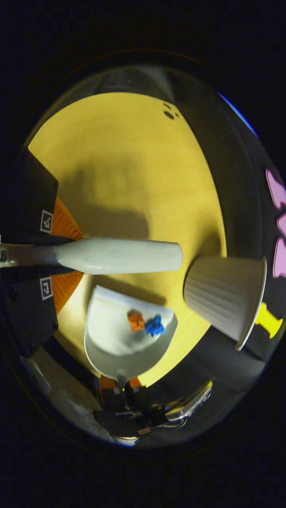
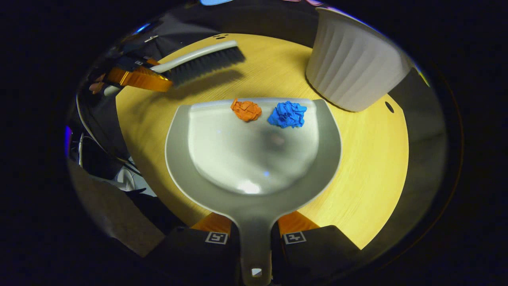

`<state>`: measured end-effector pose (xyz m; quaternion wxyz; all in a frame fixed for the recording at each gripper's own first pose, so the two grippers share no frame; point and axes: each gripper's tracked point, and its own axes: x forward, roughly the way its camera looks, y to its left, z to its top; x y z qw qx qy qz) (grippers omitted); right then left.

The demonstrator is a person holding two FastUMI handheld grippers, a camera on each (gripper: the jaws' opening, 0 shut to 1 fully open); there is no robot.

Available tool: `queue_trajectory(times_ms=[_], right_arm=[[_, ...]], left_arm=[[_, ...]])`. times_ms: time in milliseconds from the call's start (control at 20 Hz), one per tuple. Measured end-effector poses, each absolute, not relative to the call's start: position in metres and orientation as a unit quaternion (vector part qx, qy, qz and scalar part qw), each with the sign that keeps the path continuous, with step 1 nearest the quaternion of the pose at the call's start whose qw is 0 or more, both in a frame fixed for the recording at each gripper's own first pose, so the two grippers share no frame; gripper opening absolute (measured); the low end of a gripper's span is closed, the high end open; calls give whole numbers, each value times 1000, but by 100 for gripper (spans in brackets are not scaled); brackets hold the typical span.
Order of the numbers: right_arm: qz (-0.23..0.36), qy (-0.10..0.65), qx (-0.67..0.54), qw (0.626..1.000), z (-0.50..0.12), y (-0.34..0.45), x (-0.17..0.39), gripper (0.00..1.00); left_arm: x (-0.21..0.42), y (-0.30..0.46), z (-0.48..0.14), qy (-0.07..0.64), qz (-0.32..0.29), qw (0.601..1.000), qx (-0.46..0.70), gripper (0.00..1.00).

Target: Pick up the small broom and dustpan from the desktop, sweep the trash into the dustpan with the broom, and then empty the trash into the garbage bin.

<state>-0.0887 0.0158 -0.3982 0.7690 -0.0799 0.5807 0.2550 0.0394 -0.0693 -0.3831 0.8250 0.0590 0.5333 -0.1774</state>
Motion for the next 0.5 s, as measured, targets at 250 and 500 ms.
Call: queue_trajectory(times_ms=[250,500], right_arm=[[195,595,-41,778,-320,-20,-91,35],[163,574,-8,803,-240,-44,-71,33]], left_arm=[[8,-21,-418,547,-112,828,44,26],[-23,-21,-427,556,-124,821,26,27]])
